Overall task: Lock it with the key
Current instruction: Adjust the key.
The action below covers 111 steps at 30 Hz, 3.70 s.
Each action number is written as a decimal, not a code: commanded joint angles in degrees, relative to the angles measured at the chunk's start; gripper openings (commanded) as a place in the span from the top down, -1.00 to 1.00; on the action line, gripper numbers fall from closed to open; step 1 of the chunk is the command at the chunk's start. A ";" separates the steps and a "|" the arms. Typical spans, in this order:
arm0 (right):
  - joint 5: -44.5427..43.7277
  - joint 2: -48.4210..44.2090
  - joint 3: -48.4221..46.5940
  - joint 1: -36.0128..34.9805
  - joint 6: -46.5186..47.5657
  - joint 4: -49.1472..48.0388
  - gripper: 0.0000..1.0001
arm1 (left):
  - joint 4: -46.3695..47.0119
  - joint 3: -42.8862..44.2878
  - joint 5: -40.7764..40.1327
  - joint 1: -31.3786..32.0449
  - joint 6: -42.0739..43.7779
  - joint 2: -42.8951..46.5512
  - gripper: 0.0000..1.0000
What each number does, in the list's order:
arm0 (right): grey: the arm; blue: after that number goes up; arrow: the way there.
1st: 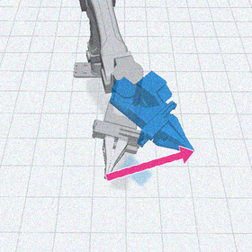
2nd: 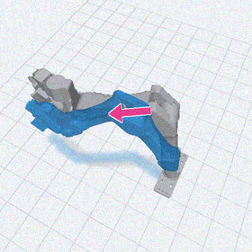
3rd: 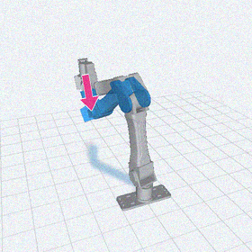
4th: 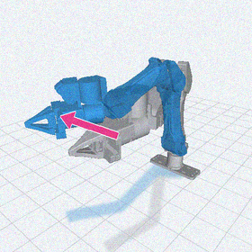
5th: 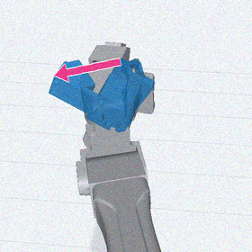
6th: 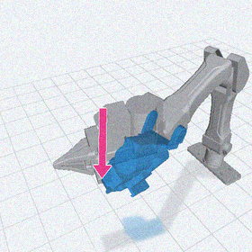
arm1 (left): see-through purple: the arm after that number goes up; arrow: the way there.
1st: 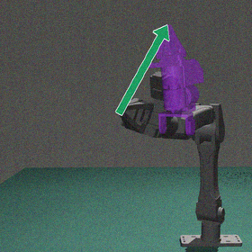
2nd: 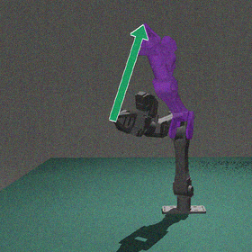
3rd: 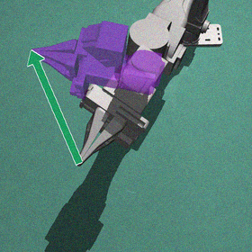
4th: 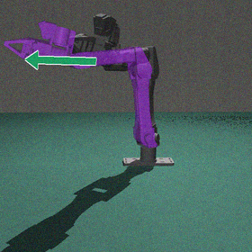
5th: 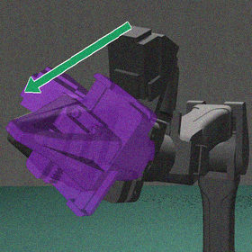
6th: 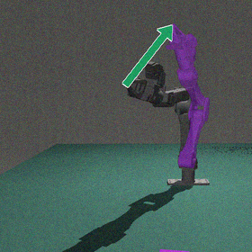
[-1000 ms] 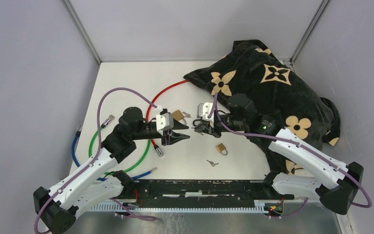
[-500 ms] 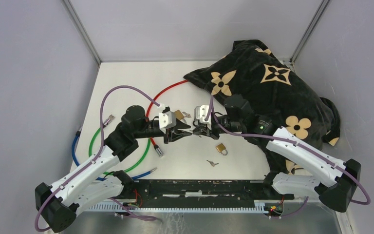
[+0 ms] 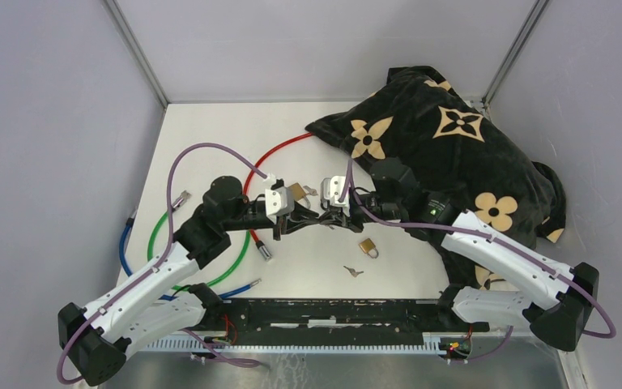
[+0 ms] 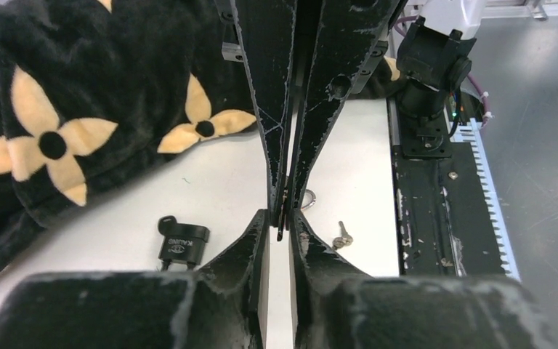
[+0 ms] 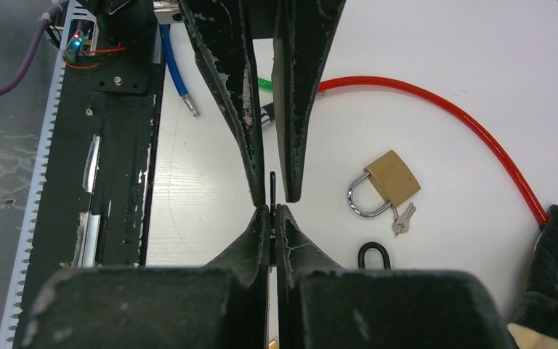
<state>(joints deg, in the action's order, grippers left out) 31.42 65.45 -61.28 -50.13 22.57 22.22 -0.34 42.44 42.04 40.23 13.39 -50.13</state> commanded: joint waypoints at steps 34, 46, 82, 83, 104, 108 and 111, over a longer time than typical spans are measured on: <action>-2.22 -1.66 3.20 -0.35 2.12 -6.48 0.61 | 2.01 -1.22 -3.87 0.69 7.20 4.28 0.96; -1.00 -4.63 7.34 2.15 0.65 -10.32 -0.24 | 2.19 -1.28 -3.26 0.66 6.69 4.83 0.96; 10.87 -5.85 29.36 8.40 -52.38 -78.72 0.11 | 27.19 -8.52 -8.54 0.60 -28.97 8.11 0.96; 10.85 -5.89 29.37 8.45 -52.30 -78.73 0.12 | 27.15 -8.58 -8.50 0.57 -28.95 8.15 0.96; 8.66 -5.83 28.23 8.41 -53.01 -79.46 1.00 | 26.58 -9.62 -8.55 0.56 -29.32 8.98 0.96; 8.90 -6.04 28.14 8.40 -53.02 -78.91 1.00 | 25.98 -10.04 -10.04 0.55 -29.78 9.16 0.96; 9.83 -6.05 28.23 8.40 -53.19 -79.70 1.00 | 26.13 -10.14 -9.98 0.56 -30.00 9.15 0.96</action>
<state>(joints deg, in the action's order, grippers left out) 40.27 60.40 -31.00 -41.47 -29.78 -53.69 24.58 33.08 33.21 40.86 -14.33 -41.47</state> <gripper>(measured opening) 0.014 0.025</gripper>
